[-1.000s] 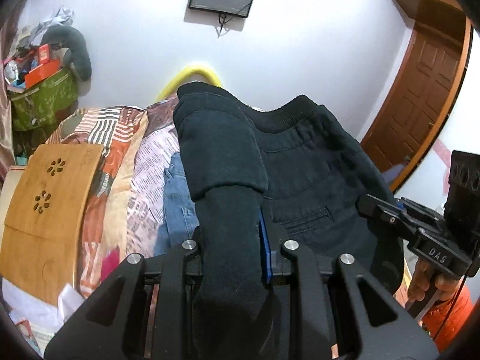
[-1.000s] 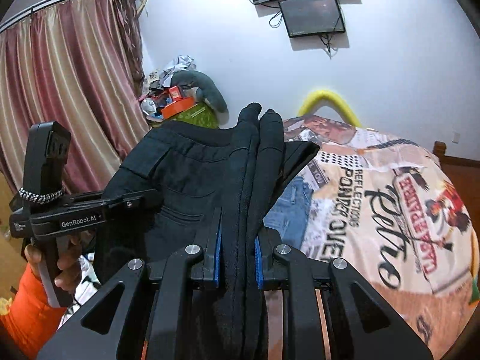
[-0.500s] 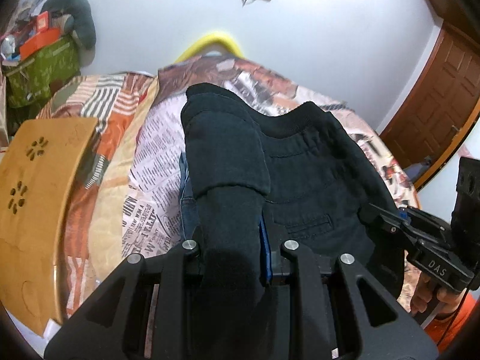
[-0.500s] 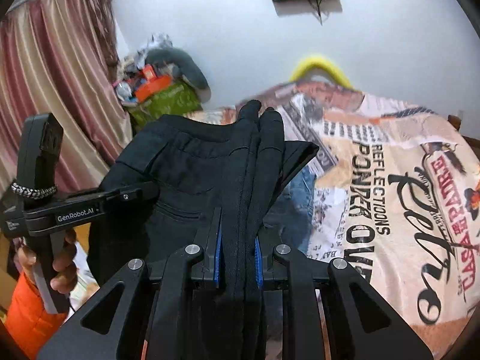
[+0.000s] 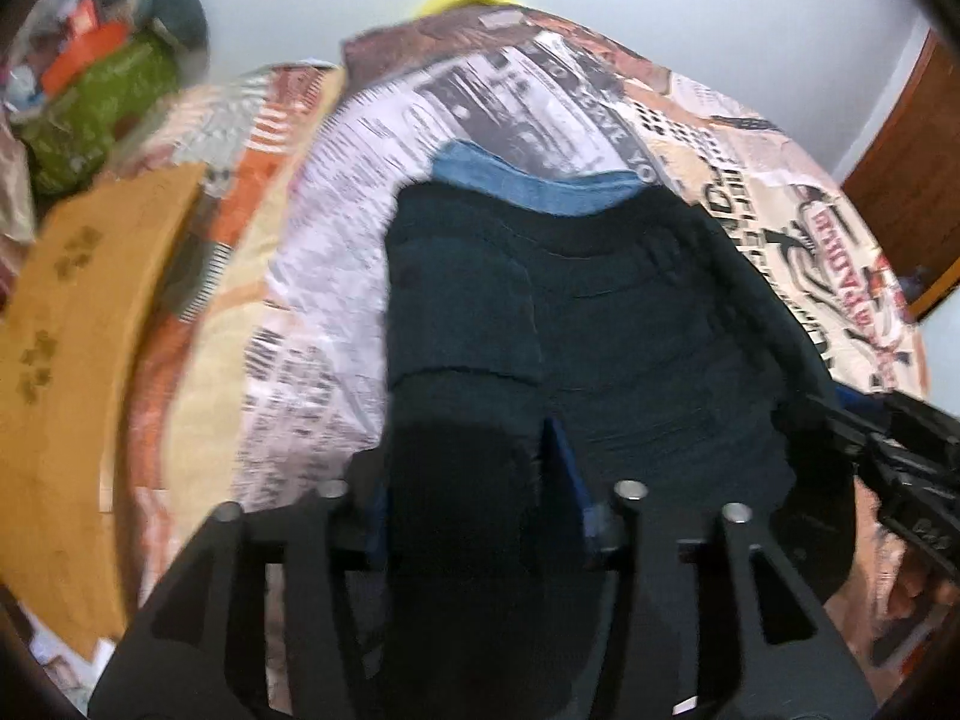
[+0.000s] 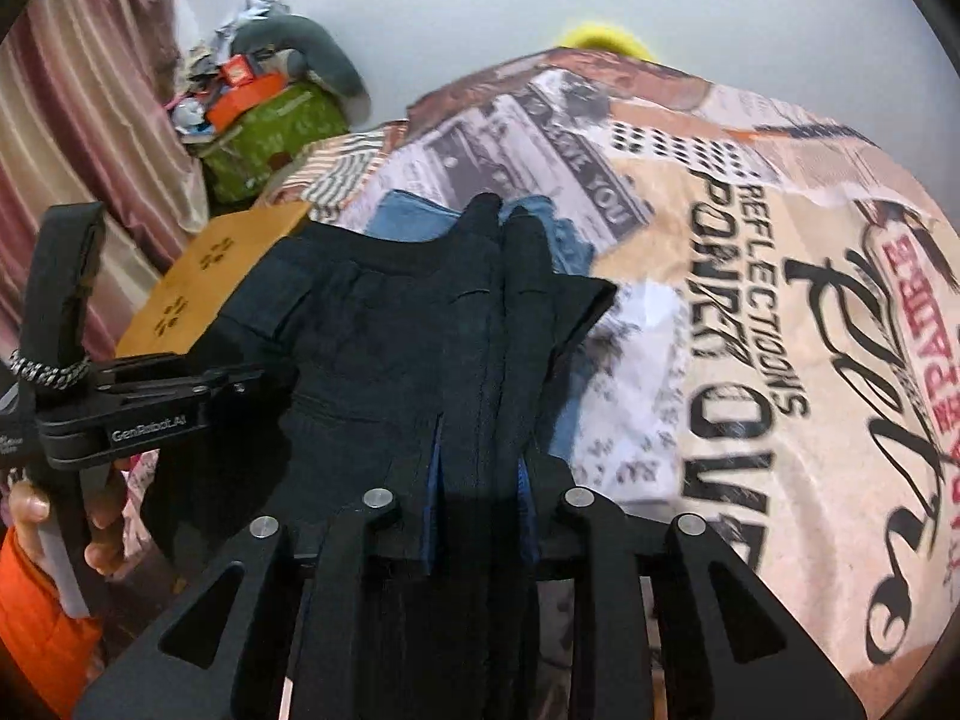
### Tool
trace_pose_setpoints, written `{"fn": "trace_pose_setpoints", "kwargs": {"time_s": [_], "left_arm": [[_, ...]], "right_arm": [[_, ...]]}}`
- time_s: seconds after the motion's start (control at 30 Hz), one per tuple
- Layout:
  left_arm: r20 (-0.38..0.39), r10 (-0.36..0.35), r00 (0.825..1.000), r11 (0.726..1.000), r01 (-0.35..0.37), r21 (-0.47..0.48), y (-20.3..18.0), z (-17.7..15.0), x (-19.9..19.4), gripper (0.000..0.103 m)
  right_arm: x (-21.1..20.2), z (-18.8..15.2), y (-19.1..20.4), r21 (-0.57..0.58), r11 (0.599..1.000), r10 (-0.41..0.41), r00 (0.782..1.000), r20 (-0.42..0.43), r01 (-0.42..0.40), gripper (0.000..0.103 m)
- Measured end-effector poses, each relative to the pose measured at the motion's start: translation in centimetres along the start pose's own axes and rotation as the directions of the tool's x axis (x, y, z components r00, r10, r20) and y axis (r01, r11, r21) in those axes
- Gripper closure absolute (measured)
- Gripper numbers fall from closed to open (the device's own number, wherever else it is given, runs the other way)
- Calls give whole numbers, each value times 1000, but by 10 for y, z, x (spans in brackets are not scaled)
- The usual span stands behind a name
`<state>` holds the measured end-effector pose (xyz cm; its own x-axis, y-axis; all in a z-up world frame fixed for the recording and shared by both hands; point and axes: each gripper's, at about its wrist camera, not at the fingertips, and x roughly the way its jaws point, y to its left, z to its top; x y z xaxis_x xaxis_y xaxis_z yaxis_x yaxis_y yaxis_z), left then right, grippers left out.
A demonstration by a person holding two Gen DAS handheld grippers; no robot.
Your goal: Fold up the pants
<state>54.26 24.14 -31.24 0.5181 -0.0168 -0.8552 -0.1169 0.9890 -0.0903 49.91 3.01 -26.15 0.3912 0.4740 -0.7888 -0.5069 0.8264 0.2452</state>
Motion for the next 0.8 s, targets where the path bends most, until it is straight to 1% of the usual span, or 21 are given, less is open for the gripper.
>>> {"fn": "trace_pose_setpoints", "kwargs": {"time_s": [0.03,0.07,0.1,0.2,0.3,0.33,0.4,0.47,0.5,0.57,0.6,0.67,0.7,0.73,0.77,0.8], "left_arm": [[10,29,1000,1000,-29,10,-1,0,-6,48],[16,43,999,999,-43,17,-2,-1,-11,47],[20,52,998,998,-53,22,-2,0,-17,47],[48,67,997,997,-69,28,-5,0,-47,47],[111,77,991,996,-81,36,-14,-2,-87,47],[140,76,987,996,-83,41,-19,-4,-106,47],[185,68,980,996,-77,44,-26,-6,-136,47],[242,61,968,996,-74,46,-35,-9,-174,47],[288,61,956,996,-79,50,-41,-14,-201,47],[346,47,937,996,-69,54,-49,-22,-236,47],[387,32,922,997,-57,54,-55,-29,-262,47],[435,12,900,997,-41,57,-62,-39,-294,47],[464,5,886,997,-39,62,-66,-47,-313,47],[501,3,865,997,-42,67,-71,-58,-334,47],[528,2,849,996,-46,71,-75,-66,-349,47],[564,1,826,996,-53,76,-81,-79,-369,46]], "right_arm": [[-3,0,-2,5,1000,3,1000,-6,-3,71],[-8,-1,-3,5,1000,1,1000,-8,-1,66],[-15,-1,-2,-2,1000,-9,1000,-2,9,64],[-42,0,7,-61,998,-32,999,39,34,63],[-78,4,18,-101,994,-39,994,105,50,63],[-98,4,24,-106,993,-41,988,151,57,63],[-123,6,31,-110,993,-26,978,206,50,63],[-158,7,41,-114,993,-7,964,265,38,63],[-174,7,46,-117,992,0,956,293,35,63],[-213,2,57,-128,991,22,935,355,26,63],[-231,-1,63,-131,991,29,923,384,24,63],[-259,-10,73,-147,989,46,902,430,19,63],[-280,-17,80,-163,986,56,886,460,22,63],[-291,-23,85,-174,984,58,876,479,30,63],[-308,-31,92,-191,981,62,861,504,41,63],[-323,-38,98,-206,977,68,848,526,49,63]]}}
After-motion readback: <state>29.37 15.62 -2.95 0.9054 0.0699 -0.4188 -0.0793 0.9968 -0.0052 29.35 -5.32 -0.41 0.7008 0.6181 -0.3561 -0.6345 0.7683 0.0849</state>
